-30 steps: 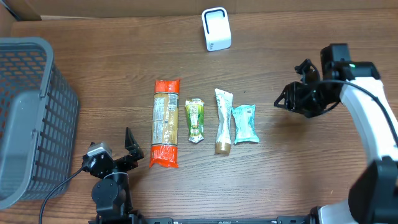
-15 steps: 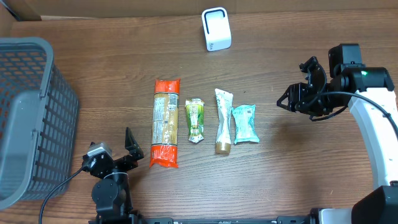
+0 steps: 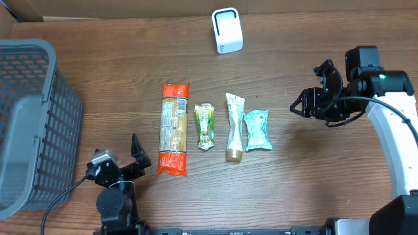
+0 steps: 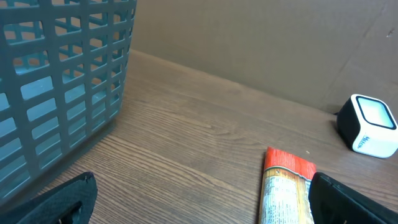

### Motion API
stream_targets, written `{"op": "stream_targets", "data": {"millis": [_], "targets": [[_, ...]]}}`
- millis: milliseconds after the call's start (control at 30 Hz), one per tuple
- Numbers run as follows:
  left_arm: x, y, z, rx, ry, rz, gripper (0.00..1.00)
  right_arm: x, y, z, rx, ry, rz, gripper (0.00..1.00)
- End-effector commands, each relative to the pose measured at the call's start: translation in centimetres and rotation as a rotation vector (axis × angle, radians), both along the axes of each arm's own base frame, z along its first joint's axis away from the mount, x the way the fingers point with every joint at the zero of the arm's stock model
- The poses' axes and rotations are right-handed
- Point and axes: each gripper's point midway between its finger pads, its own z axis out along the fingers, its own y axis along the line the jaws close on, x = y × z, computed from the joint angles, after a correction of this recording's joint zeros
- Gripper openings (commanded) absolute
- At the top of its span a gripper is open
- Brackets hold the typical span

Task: Scan the item barcode
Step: 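Lower the tissue pack right of the Pantene tube and release, then lower the right gripper onto the tissue pack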

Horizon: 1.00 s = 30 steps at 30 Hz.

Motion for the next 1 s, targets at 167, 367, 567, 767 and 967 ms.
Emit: {"op": "stream_targets", "data": {"millis": [167,367,567,767,967], "targets": [[-0.1,0.1,0.2,0.019,-0.006,0.006,1.0,0.1,0.1,1.2,0.008,-0.035,0.011,0.6],[-0.1,0.1,0.2,0.019,-0.006,0.006,1.0,-0.5,0.1,1.1,0.007,-0.01,0.017,0.6],[-0.1,0.1,0.2,0.019,-0.006,0.006,1.0,-0.7,0.1,1.0,0.007,-0.003,0.017,0.6],[-0.1,0.1,0.2,0.019,-0.006,0.006,1.0,-0.7,0.1,1.0,0.007,-0.001,0.017,0.6],[-0.1,0.1,0.2,0.019,-0.006,0.006,1.0,-0.7,0.1,1.0,0.007,-0.002,0.017,0.6]]}}
